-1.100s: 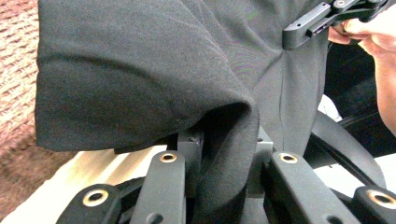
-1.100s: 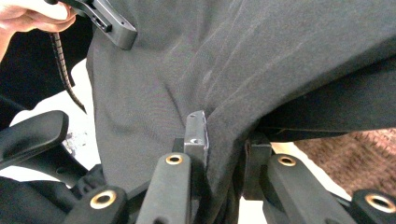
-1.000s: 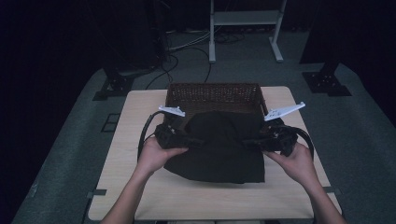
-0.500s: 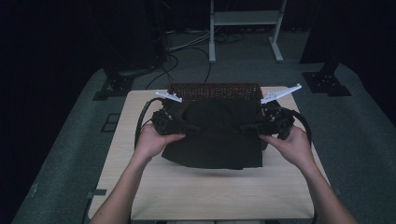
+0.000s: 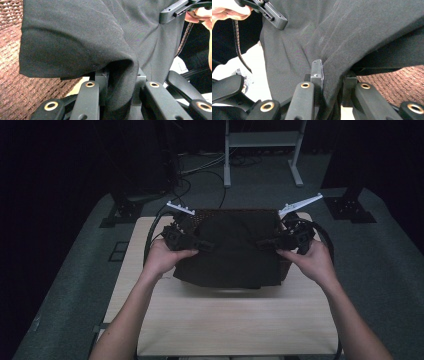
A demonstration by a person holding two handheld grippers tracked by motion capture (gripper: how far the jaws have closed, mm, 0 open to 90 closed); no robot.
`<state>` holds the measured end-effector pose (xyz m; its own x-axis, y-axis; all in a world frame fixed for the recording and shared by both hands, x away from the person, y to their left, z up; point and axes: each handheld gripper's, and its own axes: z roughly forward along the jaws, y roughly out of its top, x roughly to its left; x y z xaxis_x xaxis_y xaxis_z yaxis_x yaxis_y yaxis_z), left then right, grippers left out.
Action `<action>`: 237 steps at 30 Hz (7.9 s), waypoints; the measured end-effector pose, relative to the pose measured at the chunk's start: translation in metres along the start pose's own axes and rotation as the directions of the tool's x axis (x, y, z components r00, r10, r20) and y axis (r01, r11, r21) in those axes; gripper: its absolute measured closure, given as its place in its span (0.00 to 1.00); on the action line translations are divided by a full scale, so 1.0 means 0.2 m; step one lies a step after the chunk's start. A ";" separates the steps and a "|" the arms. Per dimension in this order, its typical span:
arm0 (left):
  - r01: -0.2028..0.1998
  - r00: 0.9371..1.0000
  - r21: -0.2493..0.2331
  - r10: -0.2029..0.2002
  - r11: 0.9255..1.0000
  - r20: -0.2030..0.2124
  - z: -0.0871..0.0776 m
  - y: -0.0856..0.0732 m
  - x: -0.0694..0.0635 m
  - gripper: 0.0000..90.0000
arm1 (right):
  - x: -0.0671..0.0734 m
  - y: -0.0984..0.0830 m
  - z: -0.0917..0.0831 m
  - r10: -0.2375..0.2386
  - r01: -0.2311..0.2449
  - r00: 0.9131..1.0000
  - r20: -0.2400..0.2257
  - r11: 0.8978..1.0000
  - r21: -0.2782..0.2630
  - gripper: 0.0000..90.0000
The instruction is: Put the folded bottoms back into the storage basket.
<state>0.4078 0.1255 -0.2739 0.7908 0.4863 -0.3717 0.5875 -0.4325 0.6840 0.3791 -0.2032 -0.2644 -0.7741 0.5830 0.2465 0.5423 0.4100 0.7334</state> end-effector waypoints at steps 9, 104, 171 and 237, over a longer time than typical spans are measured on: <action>0.014 1.000 0.009 -0.014 1.000 -0.016 -0.01 0.10 0.06 0.82 | -0.05 0.10 0.00 0.007 -0.007 1.000 0.014 1.000 0.000 0.85; 0.218 0.974 0.054 -0.213 0.974 -0.082 0.35 0.30 0.68 0.82 | -0.67 0.25 0.40 0.232 -0.233 0.973 0.017 0.970 0.067 0.85; 0.248 0.957 0.164 -0.215 0.955 -0.194 0.60 0.20 0.76 0.81 | -0.80 0.10 0.61 0.295 -0.304 0.952 0.077 0.937 0.173 0.85; 0.326 0.901 0.063 -0.290 0.943 -0.323 0.51 0.12 0.83 0.65 | -0.85 0.02 0.63 0.318 -0.371 0.915 0.247 0.905 0.210 0.72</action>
<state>0.5704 0.1196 -0.3835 0.4865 0.8088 -0.3304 0.8230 -0.2974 0.4839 0.5544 -0.2114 -0.3835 -0.4551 0.8376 0.3022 0.8463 0.3015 0.4391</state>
